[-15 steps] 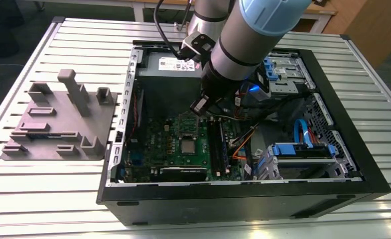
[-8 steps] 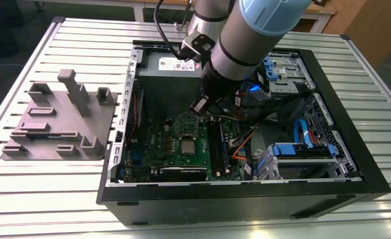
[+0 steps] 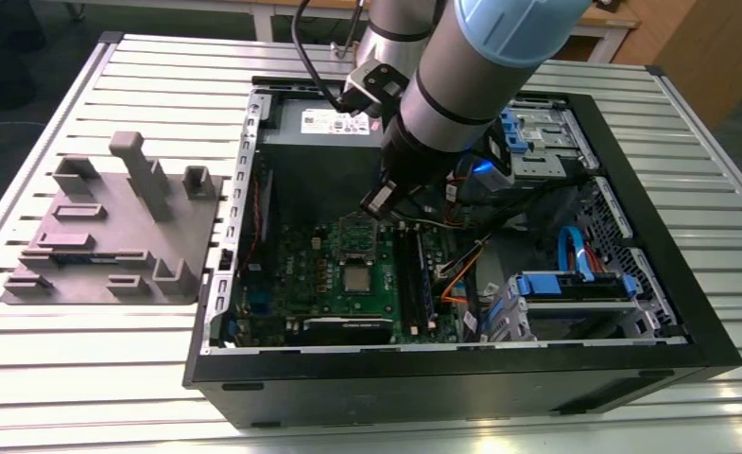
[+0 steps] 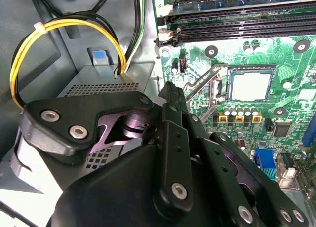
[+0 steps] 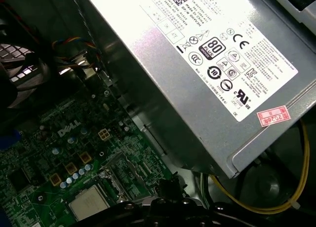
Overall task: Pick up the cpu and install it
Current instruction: 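Close the cpu cover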
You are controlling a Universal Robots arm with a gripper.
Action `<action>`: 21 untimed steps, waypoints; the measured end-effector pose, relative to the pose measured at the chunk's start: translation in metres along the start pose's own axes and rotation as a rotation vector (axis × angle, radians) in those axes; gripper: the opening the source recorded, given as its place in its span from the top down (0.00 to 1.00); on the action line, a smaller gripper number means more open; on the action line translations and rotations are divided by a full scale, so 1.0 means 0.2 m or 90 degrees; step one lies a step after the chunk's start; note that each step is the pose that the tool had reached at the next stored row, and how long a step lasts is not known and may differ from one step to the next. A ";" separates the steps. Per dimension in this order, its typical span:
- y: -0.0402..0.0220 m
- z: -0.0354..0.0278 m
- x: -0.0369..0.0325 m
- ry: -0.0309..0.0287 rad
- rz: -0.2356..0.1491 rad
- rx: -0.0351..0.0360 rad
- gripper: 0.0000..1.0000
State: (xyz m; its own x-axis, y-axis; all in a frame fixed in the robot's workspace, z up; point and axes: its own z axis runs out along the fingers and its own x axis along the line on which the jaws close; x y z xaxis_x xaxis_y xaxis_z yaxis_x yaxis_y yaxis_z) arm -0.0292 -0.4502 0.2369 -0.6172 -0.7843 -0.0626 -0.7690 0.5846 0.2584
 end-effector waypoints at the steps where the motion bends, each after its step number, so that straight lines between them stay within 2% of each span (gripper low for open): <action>1: 0.000 0.000 0.000 -0.0001 0.000 0.0000 0.90; 21: -0.005 -0.017 0.012 0.0007 -0.003 0.0000 0.90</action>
State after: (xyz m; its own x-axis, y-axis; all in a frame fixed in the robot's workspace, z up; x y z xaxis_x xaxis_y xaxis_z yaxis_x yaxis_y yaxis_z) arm -0.0293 -0.4534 0.2398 -0.6129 -0.7876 -0.0630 -0.7723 0.5804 0.2582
